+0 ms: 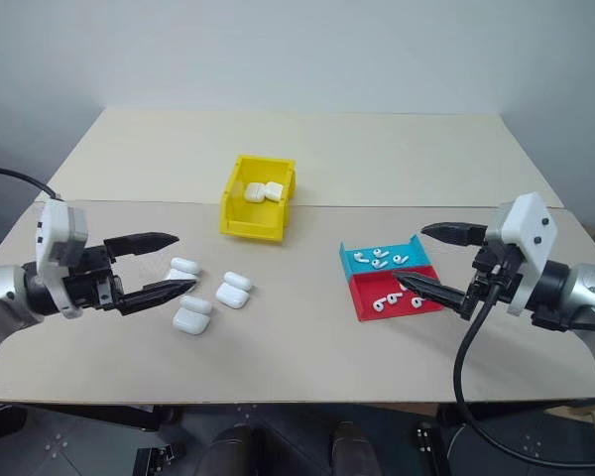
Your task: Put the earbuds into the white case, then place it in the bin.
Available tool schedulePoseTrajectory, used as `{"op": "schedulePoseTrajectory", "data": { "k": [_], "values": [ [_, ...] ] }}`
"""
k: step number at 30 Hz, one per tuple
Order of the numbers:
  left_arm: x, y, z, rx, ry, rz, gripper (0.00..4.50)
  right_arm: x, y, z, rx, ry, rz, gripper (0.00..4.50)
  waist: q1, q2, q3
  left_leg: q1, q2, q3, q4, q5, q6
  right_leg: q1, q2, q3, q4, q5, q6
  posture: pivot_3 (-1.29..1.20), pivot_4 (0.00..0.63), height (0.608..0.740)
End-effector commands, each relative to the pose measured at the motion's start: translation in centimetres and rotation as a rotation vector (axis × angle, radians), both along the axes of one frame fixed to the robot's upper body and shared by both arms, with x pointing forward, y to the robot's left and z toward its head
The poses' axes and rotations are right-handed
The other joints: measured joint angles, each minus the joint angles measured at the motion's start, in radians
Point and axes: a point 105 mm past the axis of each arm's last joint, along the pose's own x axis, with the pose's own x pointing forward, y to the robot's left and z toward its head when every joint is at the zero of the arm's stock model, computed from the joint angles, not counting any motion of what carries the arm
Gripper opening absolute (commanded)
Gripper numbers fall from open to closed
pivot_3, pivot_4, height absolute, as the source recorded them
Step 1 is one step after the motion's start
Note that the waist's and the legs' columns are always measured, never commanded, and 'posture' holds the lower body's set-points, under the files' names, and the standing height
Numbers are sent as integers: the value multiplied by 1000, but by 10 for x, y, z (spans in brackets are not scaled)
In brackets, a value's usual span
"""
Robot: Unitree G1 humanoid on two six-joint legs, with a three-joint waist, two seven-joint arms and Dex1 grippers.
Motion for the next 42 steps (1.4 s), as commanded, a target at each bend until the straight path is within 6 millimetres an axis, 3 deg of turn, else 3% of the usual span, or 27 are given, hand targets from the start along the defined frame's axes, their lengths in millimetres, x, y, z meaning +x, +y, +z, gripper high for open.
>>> {"op": "schedulePoseTrajectory", "data": {
  "k": [1,9,14,19,23,27,30,32,42],
  "values": [
    [-4,-1,3,52,-29,-23,4441,-3,4,10,-12,-44,16,4500,0,0,0,0,0,0,0,0,0,0,0,0,0,0,0,0,150,740],
    [2,0,10,78,-22,49,4441,-2,7,7,9,-41,12,4500,0,0,0,0,0,0,0,0,0,0,0,0,0,0,0,0,150,740],
    [12,-2,15,214,-110,119,4441,1,7,8,-4,-46,14,4500,1,0,0,0,0,0,0,0,0,0,0,0,0,0,0,0,150,740],
    [14,7,6,333,178,167,4441,-4,11,8,7,-31,24,4500,0,0,0,0,0,0,0,0,0,0,0,0,0,0,0,0,150,740],
    [18,10,12,357,296,220,4441,-7,15,1,21,-16,23,4500,3,0,0,-1,0,0,0,0,0,-1,0,0,0,0,1,0,150,740],
    [31,14,17,424,298,295,4441,-7,19,-2,46,-15,21,4500,2,-1,0,-2,-1,-1,1,0,0,-1,0,0,1,0,1,0,150,740],
    [44,24,2,493,448,403,4441,-6,24,-4,62,-22,24,4500,2,-1,0,-1,-1,-1,1,0,0,-1,0,0,1,0,1,0,150,740],
    [53,25,3,490,461,452,4441,-6,27,-5,73,-29,27,4500,3,-1,0,-2,-1,-1,1,0,0,-2,1,0,2,0,1,0,150,740],
    [61,21,-4,602,660,489,4441,-6,36,-9,100,-49,22,4500,3,-1,1,-13,-2,-1,4,0,0,-15,0,1,10,-2,0,0,150,740]
  ]
}}
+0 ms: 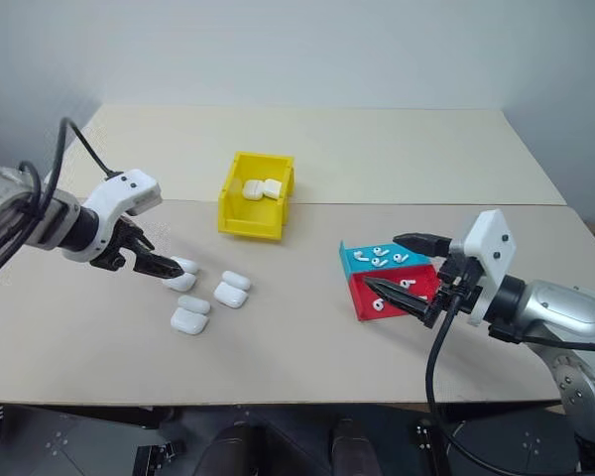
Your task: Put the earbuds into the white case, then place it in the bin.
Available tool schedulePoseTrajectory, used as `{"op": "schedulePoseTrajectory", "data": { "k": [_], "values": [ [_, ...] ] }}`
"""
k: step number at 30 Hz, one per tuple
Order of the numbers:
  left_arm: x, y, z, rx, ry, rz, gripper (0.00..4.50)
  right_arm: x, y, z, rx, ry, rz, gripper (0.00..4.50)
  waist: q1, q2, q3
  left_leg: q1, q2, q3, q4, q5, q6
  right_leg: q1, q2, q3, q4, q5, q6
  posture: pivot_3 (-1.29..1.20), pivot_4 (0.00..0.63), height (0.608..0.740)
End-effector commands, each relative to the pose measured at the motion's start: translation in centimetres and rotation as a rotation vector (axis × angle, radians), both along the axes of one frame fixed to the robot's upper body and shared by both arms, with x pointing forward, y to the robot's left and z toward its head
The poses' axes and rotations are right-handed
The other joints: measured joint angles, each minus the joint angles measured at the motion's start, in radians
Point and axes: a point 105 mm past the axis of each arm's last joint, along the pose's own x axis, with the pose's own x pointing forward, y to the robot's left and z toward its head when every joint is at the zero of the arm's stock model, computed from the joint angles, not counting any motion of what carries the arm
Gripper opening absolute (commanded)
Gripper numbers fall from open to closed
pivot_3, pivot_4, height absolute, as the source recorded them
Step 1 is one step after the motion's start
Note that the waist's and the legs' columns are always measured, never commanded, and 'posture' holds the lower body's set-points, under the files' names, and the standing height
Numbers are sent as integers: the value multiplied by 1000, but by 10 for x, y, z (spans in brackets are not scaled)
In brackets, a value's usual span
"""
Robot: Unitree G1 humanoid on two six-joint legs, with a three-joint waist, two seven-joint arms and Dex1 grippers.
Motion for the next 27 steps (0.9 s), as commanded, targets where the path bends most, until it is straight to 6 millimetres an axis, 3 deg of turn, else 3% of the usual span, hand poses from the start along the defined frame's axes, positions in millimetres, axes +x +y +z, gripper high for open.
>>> {"op": "schedulePoseTrajectory", "data": {
  "k": [1,15,27],
  "values": [
    [0,3,0,28,50,22,4441,-5,6,8,-3,-63,14,4500,-1,0,0,0,0,0,0,0,0,0,0,0,0,0,0,0,150,740],
    [23,5,-22,100,119,142,4441,-4,17,6,27,-79,22,4500,7,0,0,0,0,0,3,0,0,0,0,0,3,0,0,0,150,740],
    [36,-8,-37,122,148,186,4441,-12,22,2,45,-80,14,4500,11,0,0,0,0,-1,4,0,0,0,0,0,4,0,0,0,150,740]
  ]
}}
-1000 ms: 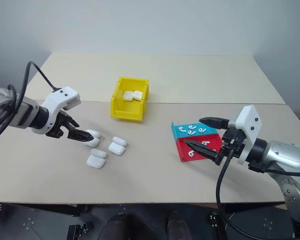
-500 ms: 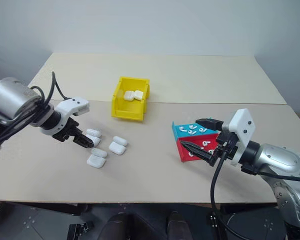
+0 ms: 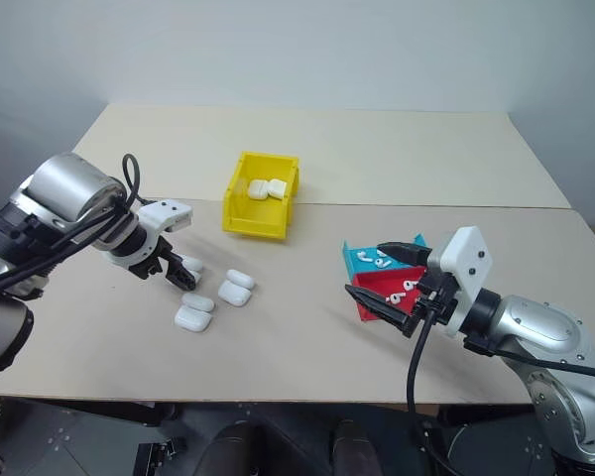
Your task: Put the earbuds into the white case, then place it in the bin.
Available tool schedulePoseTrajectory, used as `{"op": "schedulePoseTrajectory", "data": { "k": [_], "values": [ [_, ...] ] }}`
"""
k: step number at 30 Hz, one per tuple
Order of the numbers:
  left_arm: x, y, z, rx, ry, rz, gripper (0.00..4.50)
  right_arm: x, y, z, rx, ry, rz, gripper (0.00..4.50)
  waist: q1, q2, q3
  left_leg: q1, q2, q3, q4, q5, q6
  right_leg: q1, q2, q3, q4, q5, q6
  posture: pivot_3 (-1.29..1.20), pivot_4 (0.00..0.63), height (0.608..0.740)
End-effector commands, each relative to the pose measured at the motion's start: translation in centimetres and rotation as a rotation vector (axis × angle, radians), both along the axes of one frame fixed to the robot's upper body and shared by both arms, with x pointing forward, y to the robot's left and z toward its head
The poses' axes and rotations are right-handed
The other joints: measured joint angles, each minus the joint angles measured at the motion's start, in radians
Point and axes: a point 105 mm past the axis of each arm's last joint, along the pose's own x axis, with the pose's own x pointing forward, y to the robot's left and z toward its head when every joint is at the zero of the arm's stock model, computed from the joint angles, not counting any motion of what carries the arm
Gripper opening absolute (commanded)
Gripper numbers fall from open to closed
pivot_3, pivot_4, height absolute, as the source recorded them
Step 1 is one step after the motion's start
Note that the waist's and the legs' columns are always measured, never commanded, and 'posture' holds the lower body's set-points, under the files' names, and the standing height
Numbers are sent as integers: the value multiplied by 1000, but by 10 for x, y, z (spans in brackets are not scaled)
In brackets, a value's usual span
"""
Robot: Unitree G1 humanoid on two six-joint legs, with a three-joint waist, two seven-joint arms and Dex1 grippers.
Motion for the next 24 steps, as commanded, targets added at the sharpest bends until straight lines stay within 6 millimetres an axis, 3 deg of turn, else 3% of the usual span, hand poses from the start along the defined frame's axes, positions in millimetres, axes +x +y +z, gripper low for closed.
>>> {"op": "schedulePoseTrajectory", "data": {
  "k": [1,24],
  "values": [
    [9,-3,6,11,-35,33,4441,-6,4,11,6,-65,13,4500,1,0,0,0,0,0,0,0,0,0,0,0,0,0,0,0,150,740],
    [19,0,-19,37,-20,155,4441,-12,2,13,-54,-28,82,4500,2,0,0,0,-1,-1,2,0,0,0,0,0,1,0,0,0,150,740]
  ]
}}
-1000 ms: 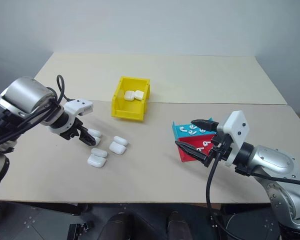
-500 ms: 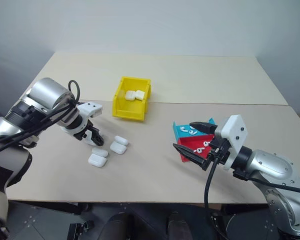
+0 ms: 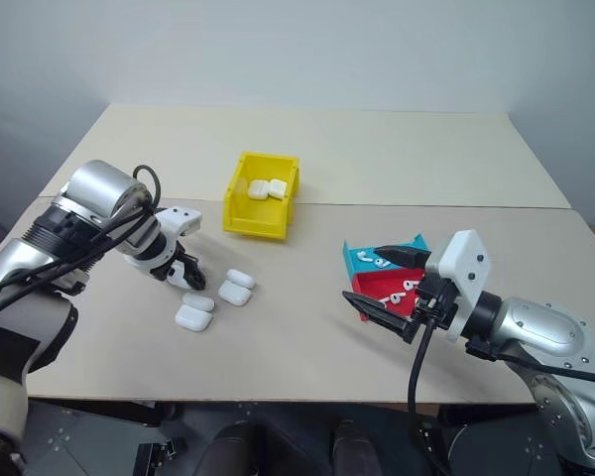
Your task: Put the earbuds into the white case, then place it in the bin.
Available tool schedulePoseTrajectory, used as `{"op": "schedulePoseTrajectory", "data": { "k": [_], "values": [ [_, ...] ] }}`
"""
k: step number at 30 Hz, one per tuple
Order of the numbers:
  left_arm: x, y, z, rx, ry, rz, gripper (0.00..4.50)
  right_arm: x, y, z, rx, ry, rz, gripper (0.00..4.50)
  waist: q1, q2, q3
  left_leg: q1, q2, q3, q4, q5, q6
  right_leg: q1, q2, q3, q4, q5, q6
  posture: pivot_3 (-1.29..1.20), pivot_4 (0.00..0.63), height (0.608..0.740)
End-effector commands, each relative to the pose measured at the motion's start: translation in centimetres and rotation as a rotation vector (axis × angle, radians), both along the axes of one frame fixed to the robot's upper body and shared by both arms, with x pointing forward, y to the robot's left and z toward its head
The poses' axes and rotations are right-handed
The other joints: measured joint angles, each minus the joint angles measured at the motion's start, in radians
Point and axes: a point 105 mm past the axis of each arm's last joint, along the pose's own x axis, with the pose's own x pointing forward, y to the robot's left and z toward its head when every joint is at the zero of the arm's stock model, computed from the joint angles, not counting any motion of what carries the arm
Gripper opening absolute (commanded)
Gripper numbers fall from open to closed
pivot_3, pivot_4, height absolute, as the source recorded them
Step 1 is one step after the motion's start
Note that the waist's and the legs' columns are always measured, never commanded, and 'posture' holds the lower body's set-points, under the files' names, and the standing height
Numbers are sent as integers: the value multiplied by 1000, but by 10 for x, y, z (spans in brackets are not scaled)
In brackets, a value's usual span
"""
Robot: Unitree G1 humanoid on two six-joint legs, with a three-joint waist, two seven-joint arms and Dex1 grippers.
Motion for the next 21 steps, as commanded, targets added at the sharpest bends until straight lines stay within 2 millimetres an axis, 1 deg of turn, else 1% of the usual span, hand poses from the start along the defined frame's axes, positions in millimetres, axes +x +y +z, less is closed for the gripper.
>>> {"op": "schedulePoseTrajectory", "data": {
  "k": [1,11,14,17,18,21],
  "values": [
    [3,3,3,5,-24,22,4441,-4,-1,12,-13,-33,38,4500,0,0,0,0,0,0,0,0,0,0,0,0,0,0,0,0,150,740],
    [2,3,-2,-7,-21,28,4441,-7,-2,14,-39,-13,77,4500,2,0,0,0,0,-1,5,0,0,2,0,-1,2,0,0,0,150,740],
    [3,5,-2,-7,-27,38,3913,-8,-2,14,-41,-13,79,4500,2,0,0,0,0,-1,5,0,0,2,0,-1,3,0,0,0,150,740],
    [4,6,-2,-10,-32,46,3005,-8,-2,13,-44,-13,81,4500,2,0,0,0,0,-1,5,0,0,2,0,-1,3,0,0,0,150,740],
    [3,7,-1,-11,-32,47,2788,-8,-2,13,-45,-13,81,4500,1,0,0,0,0,-1,5,0,0,2,0,-1,3,0,0,0,150,740],
    [2,14,0,-14,-38,60,2789,-8,-2,13,-48,-13,81,4500,-1,0,0,0,0,-1,5,0,0,2,0,0,3,0,0,0,150,740]
  ]
}}
